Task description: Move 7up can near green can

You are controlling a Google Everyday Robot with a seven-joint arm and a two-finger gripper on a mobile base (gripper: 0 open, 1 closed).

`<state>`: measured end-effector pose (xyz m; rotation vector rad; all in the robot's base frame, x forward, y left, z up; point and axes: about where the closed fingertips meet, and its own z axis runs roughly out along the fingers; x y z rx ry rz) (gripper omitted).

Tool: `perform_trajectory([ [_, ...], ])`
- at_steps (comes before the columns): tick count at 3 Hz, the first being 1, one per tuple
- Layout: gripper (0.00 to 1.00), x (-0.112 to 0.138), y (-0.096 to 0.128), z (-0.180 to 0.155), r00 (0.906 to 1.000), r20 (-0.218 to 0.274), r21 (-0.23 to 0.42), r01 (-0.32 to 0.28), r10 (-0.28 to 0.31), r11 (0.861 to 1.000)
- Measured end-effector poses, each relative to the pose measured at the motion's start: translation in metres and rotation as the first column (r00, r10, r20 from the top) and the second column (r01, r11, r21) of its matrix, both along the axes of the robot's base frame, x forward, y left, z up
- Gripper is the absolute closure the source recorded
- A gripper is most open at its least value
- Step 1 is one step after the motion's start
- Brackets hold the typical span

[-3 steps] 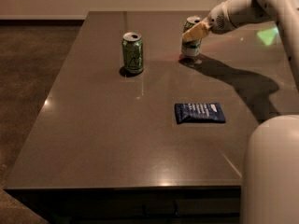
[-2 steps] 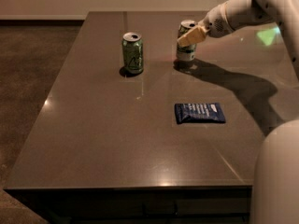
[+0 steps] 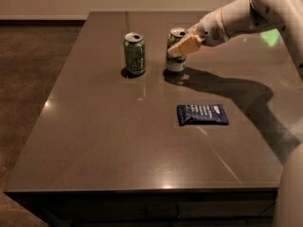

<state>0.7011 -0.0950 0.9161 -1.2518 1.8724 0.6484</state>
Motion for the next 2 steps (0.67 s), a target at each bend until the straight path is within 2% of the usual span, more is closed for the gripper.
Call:
perform_trajectory([
  [2,1.0,-0.025,0.038,-0.001,0.9917,-0.003,0.013,-0.129,0.129,0.992],
])
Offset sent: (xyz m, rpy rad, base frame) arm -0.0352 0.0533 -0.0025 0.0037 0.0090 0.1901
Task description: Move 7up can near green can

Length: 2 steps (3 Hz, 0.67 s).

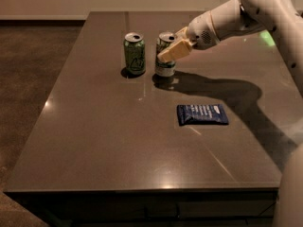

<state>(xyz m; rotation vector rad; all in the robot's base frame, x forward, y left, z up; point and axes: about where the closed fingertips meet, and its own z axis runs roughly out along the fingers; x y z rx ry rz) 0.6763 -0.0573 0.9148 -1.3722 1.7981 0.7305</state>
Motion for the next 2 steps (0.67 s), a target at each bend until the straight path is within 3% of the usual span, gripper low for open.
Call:
perform_trajectory([
  [1,0.84,-0.0029,0.0133,-0.0059,0.9995,-0.004,-0.025,-0.032,0.032,0.999],
  [2,0.61,-0.0023,0.0208,-0.0107,0.9989,-0.005,-0.035,-0.048,0.048,0.998],
])
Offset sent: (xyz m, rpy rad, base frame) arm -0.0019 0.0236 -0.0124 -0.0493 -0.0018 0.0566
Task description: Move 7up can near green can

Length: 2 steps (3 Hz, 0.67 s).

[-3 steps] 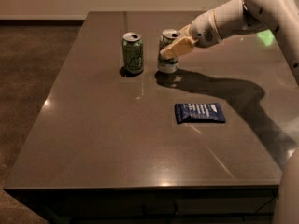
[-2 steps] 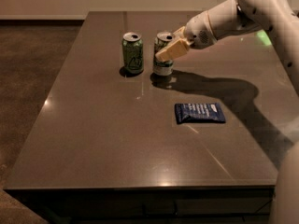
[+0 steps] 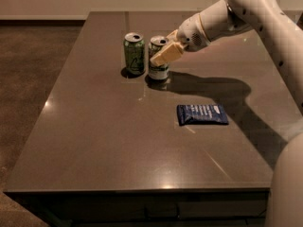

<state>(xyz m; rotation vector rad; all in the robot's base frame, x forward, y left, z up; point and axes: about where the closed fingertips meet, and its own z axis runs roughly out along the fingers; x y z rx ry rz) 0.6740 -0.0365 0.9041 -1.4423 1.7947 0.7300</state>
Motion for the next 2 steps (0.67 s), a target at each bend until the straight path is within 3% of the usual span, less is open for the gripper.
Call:
perform_trajectory([
  [2,0.15,-0.0023,0.0052,-0.0057,0.9996,0.01,-0.014,-0.026,0.026,1.0],
])
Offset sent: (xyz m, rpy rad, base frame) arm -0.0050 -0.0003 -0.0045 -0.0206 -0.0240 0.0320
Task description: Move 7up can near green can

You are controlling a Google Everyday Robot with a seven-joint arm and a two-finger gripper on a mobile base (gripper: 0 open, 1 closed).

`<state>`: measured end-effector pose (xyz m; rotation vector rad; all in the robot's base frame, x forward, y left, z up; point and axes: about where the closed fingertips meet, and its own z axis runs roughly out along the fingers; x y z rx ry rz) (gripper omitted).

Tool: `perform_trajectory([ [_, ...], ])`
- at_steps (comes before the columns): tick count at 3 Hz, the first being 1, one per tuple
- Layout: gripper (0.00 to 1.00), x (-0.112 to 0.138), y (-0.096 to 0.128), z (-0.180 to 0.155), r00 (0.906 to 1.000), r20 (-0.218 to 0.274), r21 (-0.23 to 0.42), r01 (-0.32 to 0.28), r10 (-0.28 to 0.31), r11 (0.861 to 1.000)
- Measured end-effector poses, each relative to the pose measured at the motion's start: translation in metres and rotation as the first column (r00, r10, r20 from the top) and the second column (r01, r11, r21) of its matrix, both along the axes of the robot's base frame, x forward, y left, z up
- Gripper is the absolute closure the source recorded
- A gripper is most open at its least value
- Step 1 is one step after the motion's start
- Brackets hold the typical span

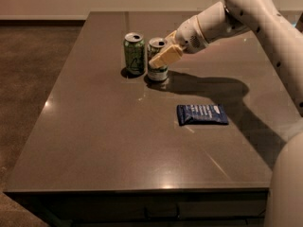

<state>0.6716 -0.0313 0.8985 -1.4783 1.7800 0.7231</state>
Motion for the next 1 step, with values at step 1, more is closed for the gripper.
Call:
perform_trajectory([
  [1,0.0,0.0001,0.0026,-0.0018,1.0,-0.003,0.0,-0.005,0.005,1.0],
])
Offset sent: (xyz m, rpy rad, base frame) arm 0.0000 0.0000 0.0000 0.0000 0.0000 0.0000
